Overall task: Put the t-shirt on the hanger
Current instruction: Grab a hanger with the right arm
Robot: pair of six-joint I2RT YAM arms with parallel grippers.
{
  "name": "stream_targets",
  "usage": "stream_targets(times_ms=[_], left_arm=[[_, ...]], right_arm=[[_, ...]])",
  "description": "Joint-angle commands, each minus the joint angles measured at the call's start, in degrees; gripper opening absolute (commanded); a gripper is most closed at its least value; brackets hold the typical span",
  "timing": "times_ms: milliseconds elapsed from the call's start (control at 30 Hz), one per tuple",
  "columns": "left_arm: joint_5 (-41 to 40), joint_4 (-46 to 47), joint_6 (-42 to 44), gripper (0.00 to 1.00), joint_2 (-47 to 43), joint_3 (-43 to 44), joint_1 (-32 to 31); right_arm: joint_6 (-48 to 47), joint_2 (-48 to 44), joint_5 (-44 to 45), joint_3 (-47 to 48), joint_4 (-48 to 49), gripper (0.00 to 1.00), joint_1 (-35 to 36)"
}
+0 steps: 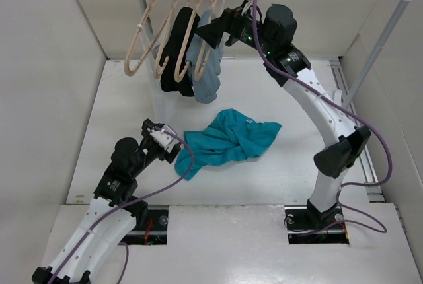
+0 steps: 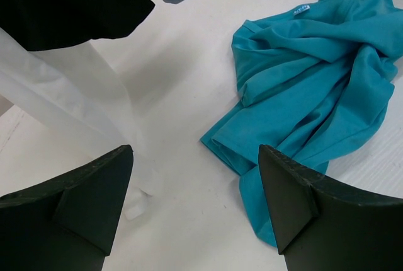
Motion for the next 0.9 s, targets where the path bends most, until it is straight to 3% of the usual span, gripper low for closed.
stream_targets(times_ms=[0, 267, 300, 400, 700, 867], left_arm=[[-0.24, 2.12, -0.06, 0.78, -0.64, -0.39, -0.34], [-1.56, 1.06, -0.06, 0.78, -1.69, -0.92, -0.34], [-1.56, 1.06, -0.06, 0.78, -1.69, -0.92, -0.34], [-1.56, 1.06, -0.06, 0.78, -1.69, -0.92, -0.34], [-1.56, 2.12, -0.06, 0.81, -0.03, -0.31, -0.34], [-1.56, 2.12, 0.47, 0.82, 1.21, 0.22, -0.34]], right_arm=[[1.80, 1.94, -1.95, 5.51, 5.02, 0.96, 0.84], [6.10, 1.07, -2.48, -1.15, 10.02, 0.69, -0.30], [6.10, 0.46, -3.09, -1.16, 10.03, 0.56, -0.30], [6.10, -1.21, -5.55, -2.38, 10.64, 0.41, -0.30], [6.10, -6.84, -6.70, -7.84, 11.17, 0.25, -1.36], [5.58, -9.29, -8.02, -9.68, 11.17, 0.08, -2.59]])
